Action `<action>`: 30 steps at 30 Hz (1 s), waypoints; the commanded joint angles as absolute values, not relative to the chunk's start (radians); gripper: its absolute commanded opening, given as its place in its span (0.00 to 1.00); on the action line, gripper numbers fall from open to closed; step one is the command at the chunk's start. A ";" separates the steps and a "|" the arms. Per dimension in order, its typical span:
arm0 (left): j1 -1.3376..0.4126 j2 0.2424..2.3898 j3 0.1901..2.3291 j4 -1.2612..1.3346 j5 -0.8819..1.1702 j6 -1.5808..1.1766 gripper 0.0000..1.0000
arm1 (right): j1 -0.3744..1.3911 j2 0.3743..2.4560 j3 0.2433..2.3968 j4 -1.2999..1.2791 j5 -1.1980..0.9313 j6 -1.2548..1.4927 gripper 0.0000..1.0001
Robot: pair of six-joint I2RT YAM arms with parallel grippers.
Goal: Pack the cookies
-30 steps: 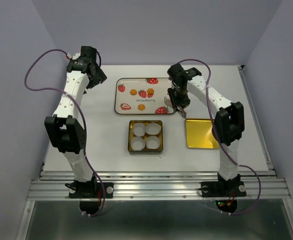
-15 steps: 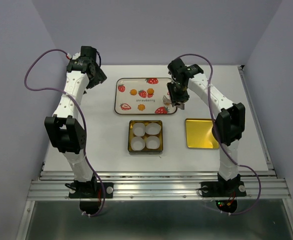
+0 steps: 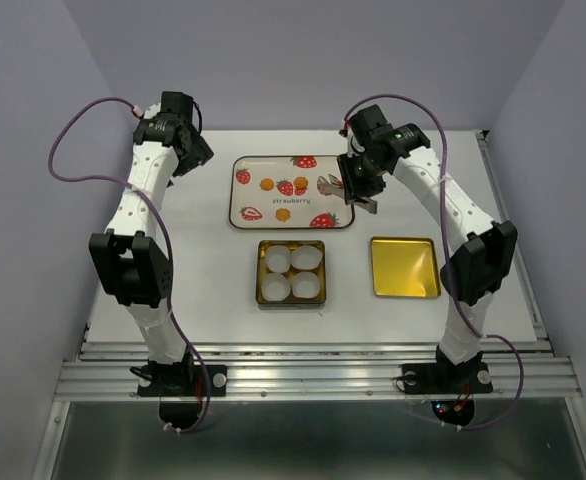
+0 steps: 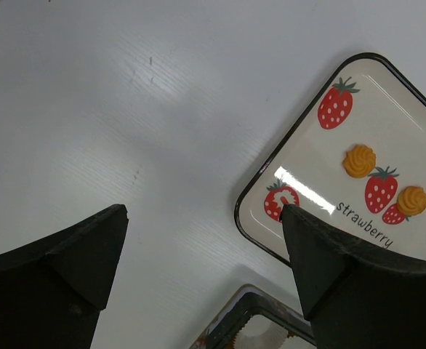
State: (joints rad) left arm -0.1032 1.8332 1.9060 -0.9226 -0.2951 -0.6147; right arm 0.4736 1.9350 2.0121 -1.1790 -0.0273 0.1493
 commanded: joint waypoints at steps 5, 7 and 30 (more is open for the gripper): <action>-0.101 1.845 1.976 -0.910 -0.322 -0.629 0.99 | 0.524 1.793 1.974 -1.189 -0.127 0.086 0.36; -0.101 1.855 1.985 -0.911 -0.324 -0.627 0.99 | 0.540 1.781 1.971 -1.200 -0.135 0.084 0.35; -0.100 1.847 1.913 -0.899 -0.380 -0.666 0.99 | 0.787 1.690 1.806 -1.312 -0.017 0.091 0.36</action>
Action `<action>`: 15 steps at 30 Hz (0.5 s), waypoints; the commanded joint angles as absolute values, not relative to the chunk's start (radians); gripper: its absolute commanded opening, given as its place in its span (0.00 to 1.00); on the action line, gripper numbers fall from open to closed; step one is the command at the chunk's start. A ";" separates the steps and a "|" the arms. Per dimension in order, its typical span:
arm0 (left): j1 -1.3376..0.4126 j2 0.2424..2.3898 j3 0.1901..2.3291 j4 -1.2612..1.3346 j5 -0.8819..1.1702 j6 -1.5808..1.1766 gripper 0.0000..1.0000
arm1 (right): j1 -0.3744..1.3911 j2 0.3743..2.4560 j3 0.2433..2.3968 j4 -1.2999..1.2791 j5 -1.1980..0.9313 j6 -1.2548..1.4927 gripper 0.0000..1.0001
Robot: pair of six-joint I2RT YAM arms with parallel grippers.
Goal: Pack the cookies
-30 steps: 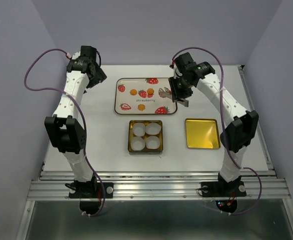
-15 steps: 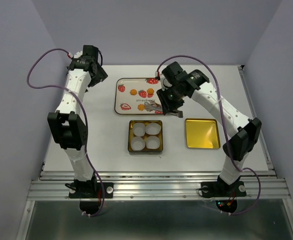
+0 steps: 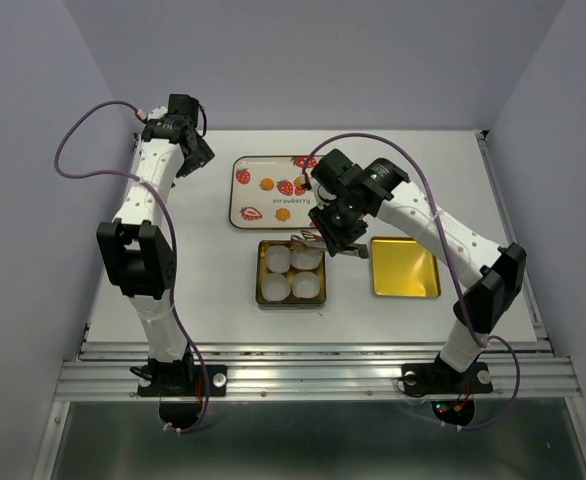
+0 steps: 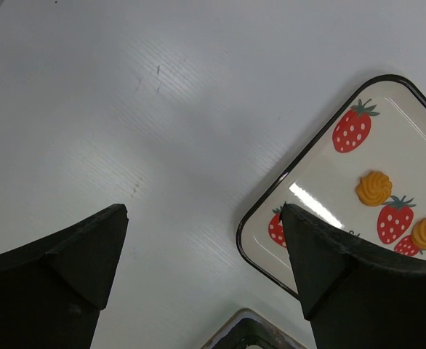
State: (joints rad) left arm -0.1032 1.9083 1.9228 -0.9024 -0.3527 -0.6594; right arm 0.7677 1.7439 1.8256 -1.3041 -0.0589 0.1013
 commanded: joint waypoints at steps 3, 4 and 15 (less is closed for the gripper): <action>-0.100 1.841 1.905 -0.897 -0.377 -0.666 0.99 | 0.787 1.690 1.798 -1.302 -0.020 0.081 0.36; -0.100 1.838 1.902 -0.897 -0.379 -0.666 0.99 | 0.787 1.692 1.798 -1.301 -0.026 0.080 0.36; -0.100 1.807 1.855 -0.900 -0.382 -0.670 0.99 | 0.816 1.710 1.786 -1.252 -0.005 0.060 0.37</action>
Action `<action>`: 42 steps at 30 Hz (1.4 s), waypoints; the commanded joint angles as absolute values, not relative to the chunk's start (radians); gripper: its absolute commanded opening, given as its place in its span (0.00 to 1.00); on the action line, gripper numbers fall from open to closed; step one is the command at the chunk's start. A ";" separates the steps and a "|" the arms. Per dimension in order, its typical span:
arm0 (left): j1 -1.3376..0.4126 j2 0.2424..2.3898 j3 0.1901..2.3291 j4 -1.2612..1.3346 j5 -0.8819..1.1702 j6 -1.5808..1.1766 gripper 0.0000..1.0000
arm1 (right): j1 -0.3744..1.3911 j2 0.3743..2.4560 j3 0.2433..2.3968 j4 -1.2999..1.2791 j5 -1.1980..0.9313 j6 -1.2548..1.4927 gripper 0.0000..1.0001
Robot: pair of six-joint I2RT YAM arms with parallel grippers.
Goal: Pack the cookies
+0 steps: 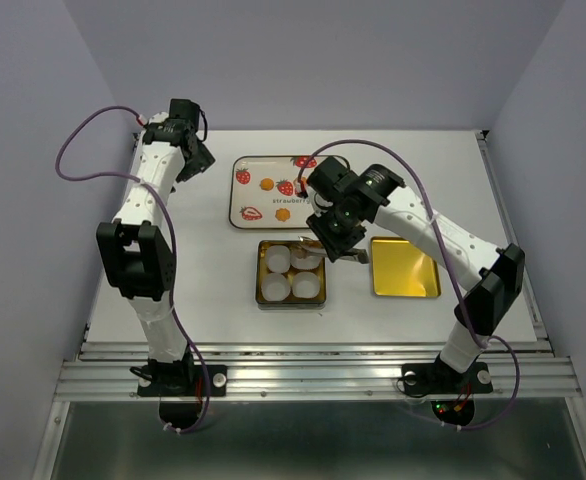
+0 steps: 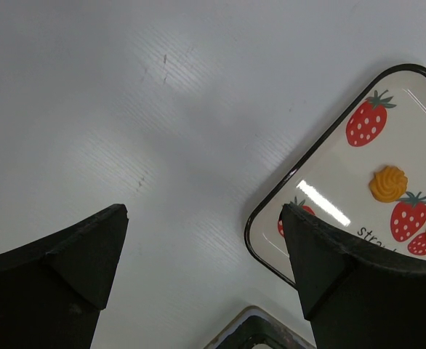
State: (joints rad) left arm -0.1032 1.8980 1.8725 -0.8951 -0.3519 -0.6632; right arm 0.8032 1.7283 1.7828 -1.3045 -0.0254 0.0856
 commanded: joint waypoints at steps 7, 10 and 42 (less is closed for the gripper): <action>-0.100 1.775 1.822 -0.897 -0.387 -0.670 0.99 | 0.816 1.701 1.750 -1.250 0.051 0.069 0.37; -0.100 1.766 1.809 -0.896 -0.388 -0.669 0.99 | 0.816 1.703 1.733 -1.243 0.052 0.058 0.37; -0.100 1.700 1.727 -0.920 -0.402 -0.687 0.99 | 0.825 1.683 1.643 -1.155 0.072 0.044 0.39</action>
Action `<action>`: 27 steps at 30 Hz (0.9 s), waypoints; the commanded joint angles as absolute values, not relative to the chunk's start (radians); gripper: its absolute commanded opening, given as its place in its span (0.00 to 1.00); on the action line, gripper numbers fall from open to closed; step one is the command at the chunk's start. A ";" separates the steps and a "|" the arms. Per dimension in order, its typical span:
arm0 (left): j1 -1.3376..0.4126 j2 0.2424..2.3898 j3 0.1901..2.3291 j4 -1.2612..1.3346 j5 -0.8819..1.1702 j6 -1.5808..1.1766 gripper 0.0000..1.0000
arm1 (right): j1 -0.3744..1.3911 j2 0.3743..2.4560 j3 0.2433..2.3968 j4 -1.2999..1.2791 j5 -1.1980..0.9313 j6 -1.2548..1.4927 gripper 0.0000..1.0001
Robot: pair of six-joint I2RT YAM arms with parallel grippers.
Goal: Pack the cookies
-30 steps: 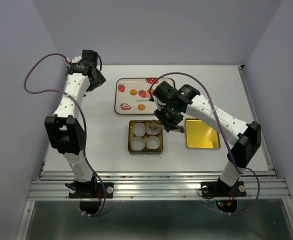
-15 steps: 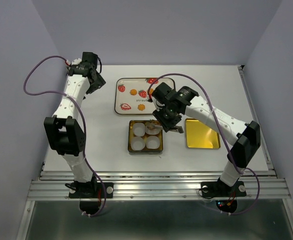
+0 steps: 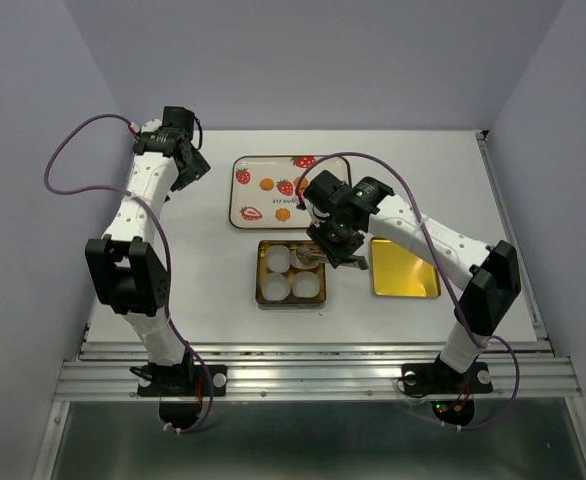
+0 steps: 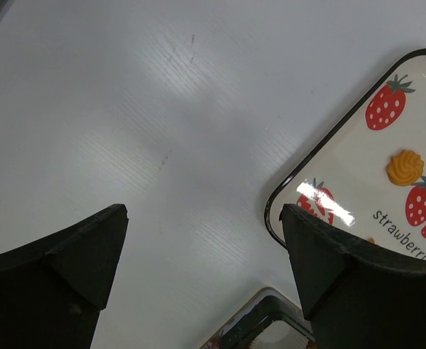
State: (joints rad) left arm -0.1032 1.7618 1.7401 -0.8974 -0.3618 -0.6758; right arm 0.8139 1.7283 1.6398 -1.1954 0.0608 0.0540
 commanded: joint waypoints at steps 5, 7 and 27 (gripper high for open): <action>-0.100 1.701 1.730 -0.926 -0.406 -0.693 0.99 | 0.825 1.680 1.629 -1.143 0.072 0.051 0.40; -0.100 1.703 1.735 -0.930 -0.407 -0.693 0.99 | 0.825 1.681 1.631 -1.137 0.072 0.052 0.41; -0.100 1.703 1.733 -0.922 -0.413 -0.689 0.99 | 0.825 1.689 1.611 -1.123 0.086 0.046 0.47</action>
